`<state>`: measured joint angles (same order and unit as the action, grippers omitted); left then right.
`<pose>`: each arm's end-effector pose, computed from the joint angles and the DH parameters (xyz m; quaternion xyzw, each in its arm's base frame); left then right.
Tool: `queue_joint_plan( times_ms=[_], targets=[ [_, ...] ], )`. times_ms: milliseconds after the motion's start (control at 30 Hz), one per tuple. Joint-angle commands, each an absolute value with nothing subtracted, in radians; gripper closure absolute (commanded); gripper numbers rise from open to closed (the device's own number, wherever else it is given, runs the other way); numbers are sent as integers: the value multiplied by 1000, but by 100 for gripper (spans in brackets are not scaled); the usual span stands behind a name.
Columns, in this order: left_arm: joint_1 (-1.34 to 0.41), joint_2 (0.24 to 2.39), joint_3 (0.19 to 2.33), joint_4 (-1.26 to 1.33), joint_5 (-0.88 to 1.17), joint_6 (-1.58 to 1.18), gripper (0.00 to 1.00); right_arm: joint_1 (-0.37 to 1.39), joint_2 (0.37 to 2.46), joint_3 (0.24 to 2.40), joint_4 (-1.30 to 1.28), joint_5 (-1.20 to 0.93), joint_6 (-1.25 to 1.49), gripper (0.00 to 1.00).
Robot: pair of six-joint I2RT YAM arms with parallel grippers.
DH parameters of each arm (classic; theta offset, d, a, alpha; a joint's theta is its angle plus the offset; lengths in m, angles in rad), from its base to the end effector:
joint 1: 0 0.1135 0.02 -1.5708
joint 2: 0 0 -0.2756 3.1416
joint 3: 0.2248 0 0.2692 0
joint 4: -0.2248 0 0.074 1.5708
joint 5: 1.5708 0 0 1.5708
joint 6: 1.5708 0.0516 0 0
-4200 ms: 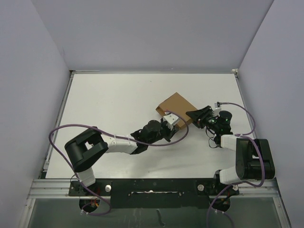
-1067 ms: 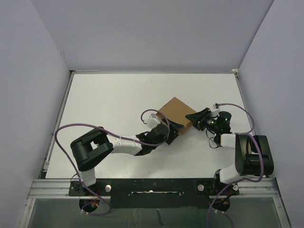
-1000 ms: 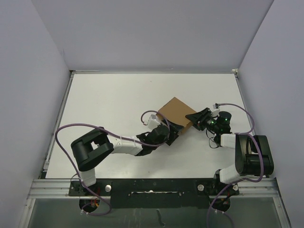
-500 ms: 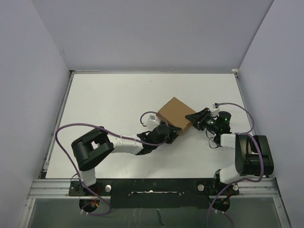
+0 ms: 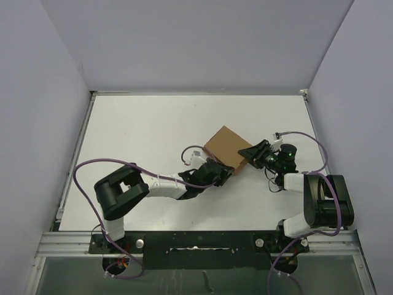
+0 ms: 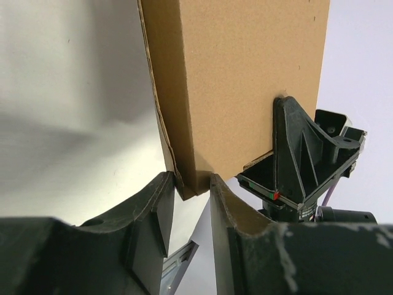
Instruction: Fold the paper box
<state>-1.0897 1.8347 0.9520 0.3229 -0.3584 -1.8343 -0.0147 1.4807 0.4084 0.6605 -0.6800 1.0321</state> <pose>0.2051 -0.3538 0.1500 -0.3936 0.7705 -0.4567 0.2068 0.2784 0.0284 0.1405 0.2361 0.7745 0.4951 0.3150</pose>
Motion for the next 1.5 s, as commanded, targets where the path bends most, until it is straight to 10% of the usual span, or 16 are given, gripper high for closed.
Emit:
queue_joint_plan(
  times_ms=[0, 333, 700, 1467],
  targets=[
    [-1090, 1864, 1022, 356, -363, -1887, 83, 17, 1440, 436, 688, -694, 986, 83],
    [-1086, 1823, 947, 438, -352, -1785, 72, -31, 1455, 439, 713, -726, 1015, 83],
    [-959, 1558, 660, 431, -356, -1512, 4, -46, 1477, 443, 729, -754, 1027, 84],
    [-671, 1911, 793, 731, -86, -1409, 14, -25, 1535, 464, 755, -792, 1001, 85]
  ],
)
